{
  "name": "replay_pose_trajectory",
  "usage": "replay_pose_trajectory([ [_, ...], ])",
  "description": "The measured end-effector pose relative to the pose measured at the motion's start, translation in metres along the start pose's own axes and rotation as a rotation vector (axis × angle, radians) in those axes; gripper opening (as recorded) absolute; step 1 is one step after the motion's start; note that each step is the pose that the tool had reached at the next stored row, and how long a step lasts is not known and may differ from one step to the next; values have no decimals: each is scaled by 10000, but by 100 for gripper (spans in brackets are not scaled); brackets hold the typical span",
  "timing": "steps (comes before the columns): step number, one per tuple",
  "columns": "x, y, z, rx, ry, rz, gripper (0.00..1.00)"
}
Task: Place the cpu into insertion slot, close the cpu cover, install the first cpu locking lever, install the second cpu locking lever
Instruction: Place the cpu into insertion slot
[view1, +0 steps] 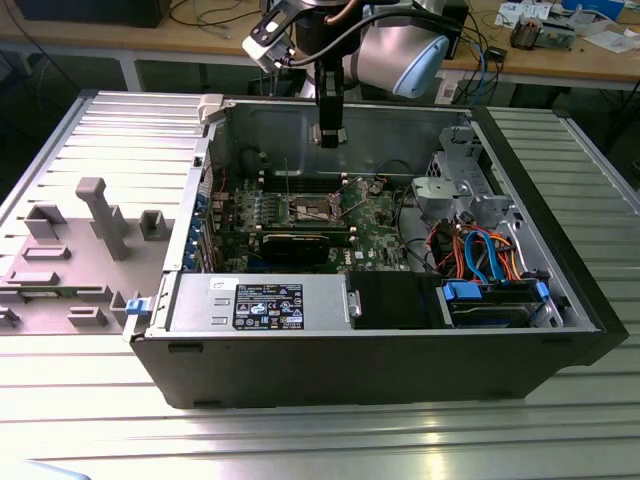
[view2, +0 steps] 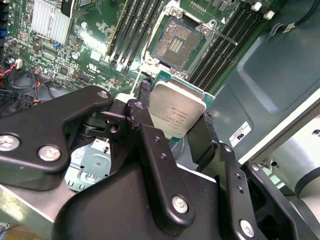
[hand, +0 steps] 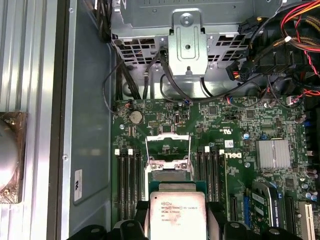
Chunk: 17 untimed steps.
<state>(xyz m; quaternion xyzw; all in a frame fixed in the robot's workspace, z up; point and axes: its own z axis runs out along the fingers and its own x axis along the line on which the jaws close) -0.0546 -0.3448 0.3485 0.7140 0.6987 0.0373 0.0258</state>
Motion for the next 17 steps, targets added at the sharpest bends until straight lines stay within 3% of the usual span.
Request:
replay_pose_trajectory([
  [17, 23, 10, 28, 0, -1, -1, 54],
])
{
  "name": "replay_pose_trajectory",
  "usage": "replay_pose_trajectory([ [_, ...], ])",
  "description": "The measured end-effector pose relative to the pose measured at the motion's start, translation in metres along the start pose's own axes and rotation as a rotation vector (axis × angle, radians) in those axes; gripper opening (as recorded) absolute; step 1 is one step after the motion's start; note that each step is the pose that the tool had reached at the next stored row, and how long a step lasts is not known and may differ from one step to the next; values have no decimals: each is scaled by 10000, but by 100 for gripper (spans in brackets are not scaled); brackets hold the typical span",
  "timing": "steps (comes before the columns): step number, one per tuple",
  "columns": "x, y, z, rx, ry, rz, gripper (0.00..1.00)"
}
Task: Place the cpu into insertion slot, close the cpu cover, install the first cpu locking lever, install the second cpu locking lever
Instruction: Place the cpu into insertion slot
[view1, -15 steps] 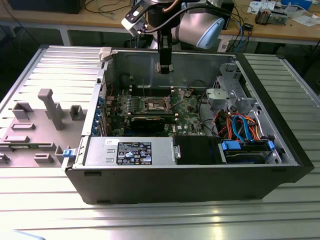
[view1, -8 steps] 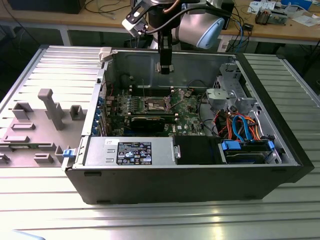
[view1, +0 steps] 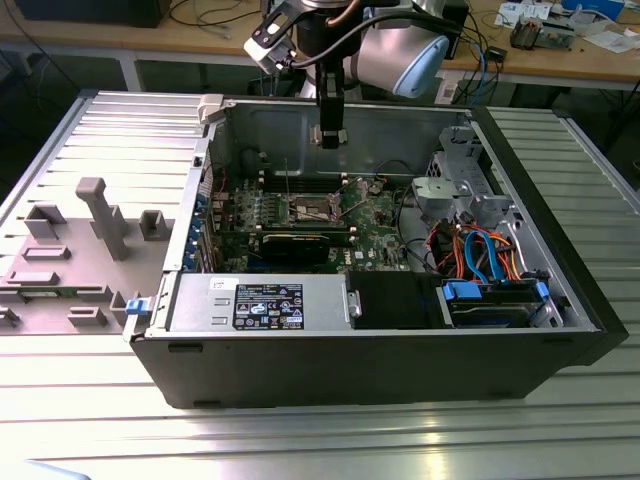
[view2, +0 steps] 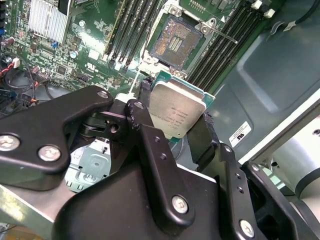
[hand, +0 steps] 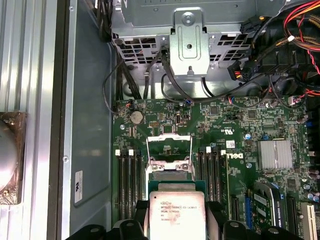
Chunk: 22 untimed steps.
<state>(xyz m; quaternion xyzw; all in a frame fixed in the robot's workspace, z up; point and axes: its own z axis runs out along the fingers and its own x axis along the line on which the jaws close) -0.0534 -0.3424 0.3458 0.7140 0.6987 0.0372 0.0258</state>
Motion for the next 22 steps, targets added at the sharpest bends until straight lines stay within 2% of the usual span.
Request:
replay_pose_trajectory([
  [4, 0, 0, 1, 0, -1, 0, 54],
  [8, 0, -3, 31, -4, 2, 1, 54],
  [12, -2, -25, 82, -8, -1, 0, 54],
  [16, -4, -102, 143, -8, 3, -27, 54],
  [22, 6, -116, 244, -7, 6, -77, 54],
])
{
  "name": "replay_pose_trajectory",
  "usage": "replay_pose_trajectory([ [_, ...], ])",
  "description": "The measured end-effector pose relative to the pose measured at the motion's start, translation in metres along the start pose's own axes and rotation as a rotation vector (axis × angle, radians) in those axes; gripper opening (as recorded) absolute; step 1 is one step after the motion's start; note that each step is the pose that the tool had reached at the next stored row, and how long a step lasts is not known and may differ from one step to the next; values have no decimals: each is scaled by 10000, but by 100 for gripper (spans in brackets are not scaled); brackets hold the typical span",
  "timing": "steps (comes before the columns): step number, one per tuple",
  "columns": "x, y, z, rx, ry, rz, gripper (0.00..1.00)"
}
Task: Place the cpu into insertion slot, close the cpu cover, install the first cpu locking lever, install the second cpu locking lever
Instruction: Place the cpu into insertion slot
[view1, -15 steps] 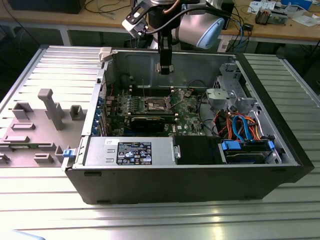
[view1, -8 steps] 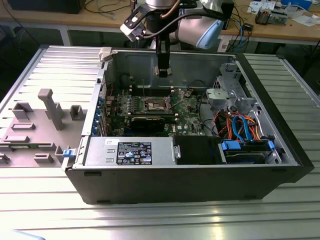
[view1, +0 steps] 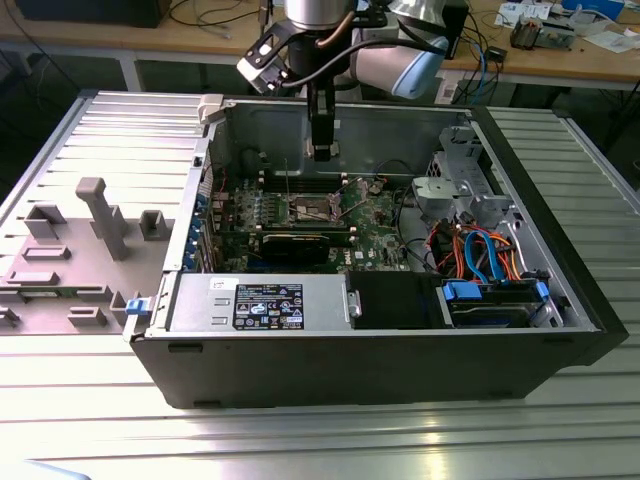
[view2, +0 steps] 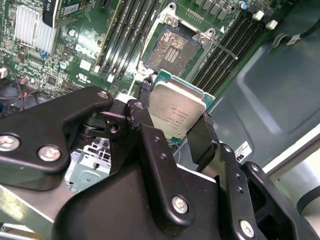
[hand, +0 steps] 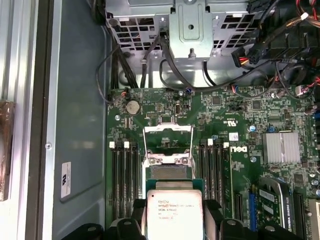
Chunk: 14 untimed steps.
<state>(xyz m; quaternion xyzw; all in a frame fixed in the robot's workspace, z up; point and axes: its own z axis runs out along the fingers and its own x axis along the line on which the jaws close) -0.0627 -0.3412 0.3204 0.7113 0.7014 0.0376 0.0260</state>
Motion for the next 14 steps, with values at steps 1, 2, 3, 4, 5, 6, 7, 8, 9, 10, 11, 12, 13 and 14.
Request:
replay_pose_trajectory([
  [1, 3, -2, 24, 0, 1, -9, 54],
  [2, 4, -4, 46, 1, 2, -17, 54],
  [3, 5, -7, 82, 0, 5, -28, 54],
  [4, 4, -8, 93, 0, 4, -32, 54],
  [5, 4, -9, 95, 1, 3, -34, 54],
  [6, 4, -9, 95, 2, 2, -34, 54],
  [7, 4, -9, 95, 2, 2, -35, 54],
  [8, 4, -9, 96, 1, 3, -35, 54],
  [9, 4, -9, 96, 1, 4, -34, 54],
  [10, 4, -9, 96, 1, 4, -34, 54],
  [11, 4, -9, 96, 1, 4, -34, 54],
  [12, 4, -9, 96, 1, 4, -35, 54],
  [13, 4, -10, 96, 0, 4, -34, 54],
  [14, 4, -10, 96, 0, 4, -34, 54],
])
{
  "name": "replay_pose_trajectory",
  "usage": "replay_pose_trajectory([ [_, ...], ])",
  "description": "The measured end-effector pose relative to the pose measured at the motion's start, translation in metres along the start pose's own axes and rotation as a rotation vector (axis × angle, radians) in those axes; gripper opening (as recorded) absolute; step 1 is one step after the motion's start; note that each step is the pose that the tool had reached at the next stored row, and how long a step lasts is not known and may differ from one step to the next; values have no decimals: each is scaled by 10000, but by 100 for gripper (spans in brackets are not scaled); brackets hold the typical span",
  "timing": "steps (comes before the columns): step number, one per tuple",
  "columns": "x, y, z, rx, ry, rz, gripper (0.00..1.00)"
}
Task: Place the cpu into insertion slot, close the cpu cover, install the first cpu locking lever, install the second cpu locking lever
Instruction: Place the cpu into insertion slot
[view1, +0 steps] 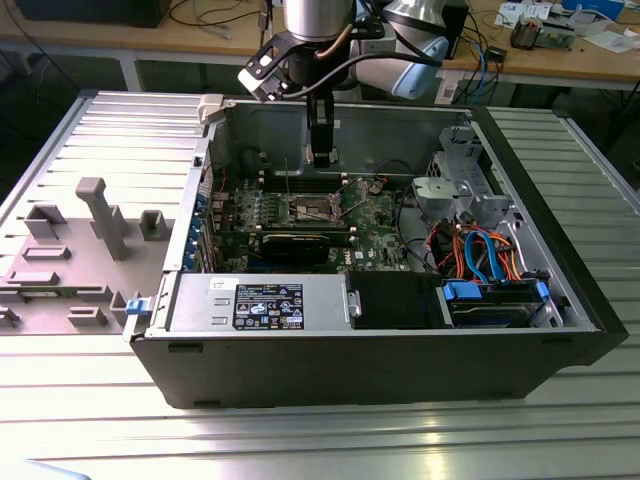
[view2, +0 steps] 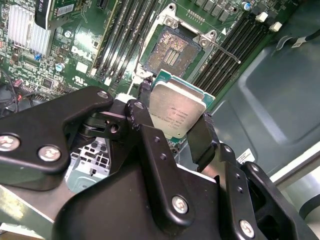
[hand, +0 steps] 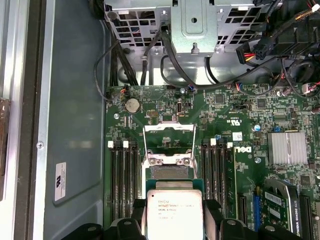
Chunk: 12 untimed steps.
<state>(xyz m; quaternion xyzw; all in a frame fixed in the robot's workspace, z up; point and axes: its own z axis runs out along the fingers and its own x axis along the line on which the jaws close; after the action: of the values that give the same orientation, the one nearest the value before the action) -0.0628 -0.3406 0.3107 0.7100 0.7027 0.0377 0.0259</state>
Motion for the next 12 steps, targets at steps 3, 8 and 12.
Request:
replay_pose_trajectory([
  [3, 0, -1, 14, -1, 3, -3, 54],
  [8, 0, -8, 91, 1, 8, -85, 54],
  [12, 0, -9, 98, 2, 8, -97, 54],
])
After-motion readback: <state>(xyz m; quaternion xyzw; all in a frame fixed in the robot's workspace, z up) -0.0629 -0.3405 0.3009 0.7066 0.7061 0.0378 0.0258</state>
